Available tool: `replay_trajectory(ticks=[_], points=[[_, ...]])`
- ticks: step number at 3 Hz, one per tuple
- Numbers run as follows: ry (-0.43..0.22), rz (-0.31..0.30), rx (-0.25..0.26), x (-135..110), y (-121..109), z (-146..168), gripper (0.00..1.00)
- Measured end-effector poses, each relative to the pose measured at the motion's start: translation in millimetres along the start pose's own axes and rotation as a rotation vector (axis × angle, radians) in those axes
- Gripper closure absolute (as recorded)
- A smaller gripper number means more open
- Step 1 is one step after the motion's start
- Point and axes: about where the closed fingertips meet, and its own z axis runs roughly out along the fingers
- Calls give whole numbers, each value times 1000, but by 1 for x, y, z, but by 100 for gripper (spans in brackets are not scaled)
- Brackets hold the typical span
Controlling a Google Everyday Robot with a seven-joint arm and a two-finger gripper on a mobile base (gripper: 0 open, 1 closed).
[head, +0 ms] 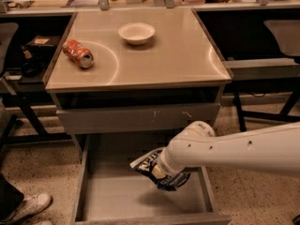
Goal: Pick blue chip bag from middle drawer and place on counter
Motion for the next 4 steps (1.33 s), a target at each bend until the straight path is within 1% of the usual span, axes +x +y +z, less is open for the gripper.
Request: replay_trajectory(ticks=[1,2,3,4], points=[[-19,-11,24,-8,-3,-14,100],[-17,-19,36,-13,-6,-24,100],[-24,-9,90,-18,-17,-72,100],[-33,-11,162,-23,-29,-128,100]])
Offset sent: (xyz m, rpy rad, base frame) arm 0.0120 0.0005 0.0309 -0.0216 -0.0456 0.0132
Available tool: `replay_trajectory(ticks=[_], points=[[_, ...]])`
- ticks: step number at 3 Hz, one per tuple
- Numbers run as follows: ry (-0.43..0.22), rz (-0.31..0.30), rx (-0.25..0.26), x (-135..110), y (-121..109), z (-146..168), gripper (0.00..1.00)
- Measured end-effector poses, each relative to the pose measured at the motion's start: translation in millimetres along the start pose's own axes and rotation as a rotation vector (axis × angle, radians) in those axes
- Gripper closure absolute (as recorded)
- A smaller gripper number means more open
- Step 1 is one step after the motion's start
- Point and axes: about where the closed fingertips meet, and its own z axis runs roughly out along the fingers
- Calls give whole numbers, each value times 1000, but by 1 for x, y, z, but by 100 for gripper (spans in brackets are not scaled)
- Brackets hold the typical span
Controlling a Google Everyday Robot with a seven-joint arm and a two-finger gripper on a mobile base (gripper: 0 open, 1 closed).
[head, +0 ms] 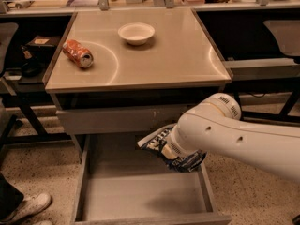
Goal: Pick blue chip bag from middle drawer and place on counter
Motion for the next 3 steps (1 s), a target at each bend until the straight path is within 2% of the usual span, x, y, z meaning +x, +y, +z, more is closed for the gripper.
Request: replay_trajectory(ticks=[1,2,3], points=[[-14,-7,57,-9,-17,-44,100],[-14,-8,60,-10,-17,-47,100],[-33,-20,88,-17,-21,-63,100]])
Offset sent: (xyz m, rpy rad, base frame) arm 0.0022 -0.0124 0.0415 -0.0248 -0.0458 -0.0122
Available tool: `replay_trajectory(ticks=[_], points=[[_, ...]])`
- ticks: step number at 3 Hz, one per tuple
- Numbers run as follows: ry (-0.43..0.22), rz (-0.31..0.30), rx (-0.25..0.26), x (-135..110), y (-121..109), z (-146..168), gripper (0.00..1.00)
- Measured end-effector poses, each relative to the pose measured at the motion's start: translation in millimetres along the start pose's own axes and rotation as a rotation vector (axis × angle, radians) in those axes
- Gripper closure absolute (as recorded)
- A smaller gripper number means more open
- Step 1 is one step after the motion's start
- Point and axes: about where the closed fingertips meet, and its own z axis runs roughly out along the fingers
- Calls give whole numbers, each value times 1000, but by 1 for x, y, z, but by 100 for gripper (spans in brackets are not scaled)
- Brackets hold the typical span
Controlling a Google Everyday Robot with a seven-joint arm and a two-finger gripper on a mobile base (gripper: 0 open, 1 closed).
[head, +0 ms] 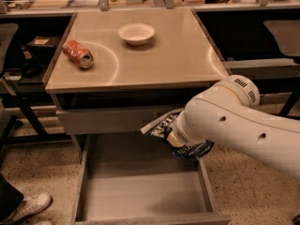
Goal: Pick blue chip bag from middle drawer and place on counter
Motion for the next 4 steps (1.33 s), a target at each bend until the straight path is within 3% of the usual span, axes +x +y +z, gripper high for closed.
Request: replay_trajectory(ticks=[3,4], points=[[-102,-62,179,-68,-57,-107,100],[-107,-64,184,-70,-58,-109,100]])
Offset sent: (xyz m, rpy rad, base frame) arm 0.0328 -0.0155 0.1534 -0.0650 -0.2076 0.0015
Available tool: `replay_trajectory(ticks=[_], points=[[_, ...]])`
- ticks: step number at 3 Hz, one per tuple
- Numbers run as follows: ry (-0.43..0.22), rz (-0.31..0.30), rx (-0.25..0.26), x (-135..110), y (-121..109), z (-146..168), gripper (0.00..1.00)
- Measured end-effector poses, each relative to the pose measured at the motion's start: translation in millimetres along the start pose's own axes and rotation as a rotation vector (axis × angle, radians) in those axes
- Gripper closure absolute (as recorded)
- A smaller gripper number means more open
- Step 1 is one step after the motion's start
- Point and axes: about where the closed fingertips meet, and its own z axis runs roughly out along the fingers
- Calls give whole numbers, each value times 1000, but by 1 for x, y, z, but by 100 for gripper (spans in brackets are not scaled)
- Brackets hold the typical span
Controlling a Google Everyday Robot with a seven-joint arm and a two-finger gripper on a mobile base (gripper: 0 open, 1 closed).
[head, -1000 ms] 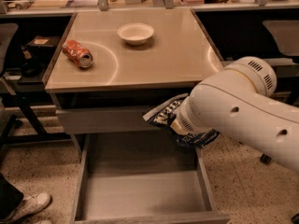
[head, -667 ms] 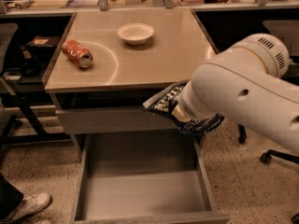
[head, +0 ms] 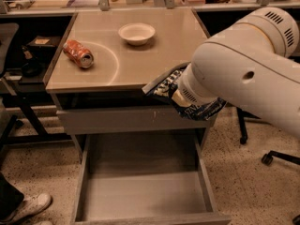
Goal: Pick blue chip bag from middle drawer and place on counter
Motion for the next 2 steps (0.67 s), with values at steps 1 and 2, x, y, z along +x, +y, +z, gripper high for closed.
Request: replay_trajectory(ticks=[1,2], points=[[-31,14,7,-19,-22,2,100],[-49,10,18,-50,-56,10,100]])
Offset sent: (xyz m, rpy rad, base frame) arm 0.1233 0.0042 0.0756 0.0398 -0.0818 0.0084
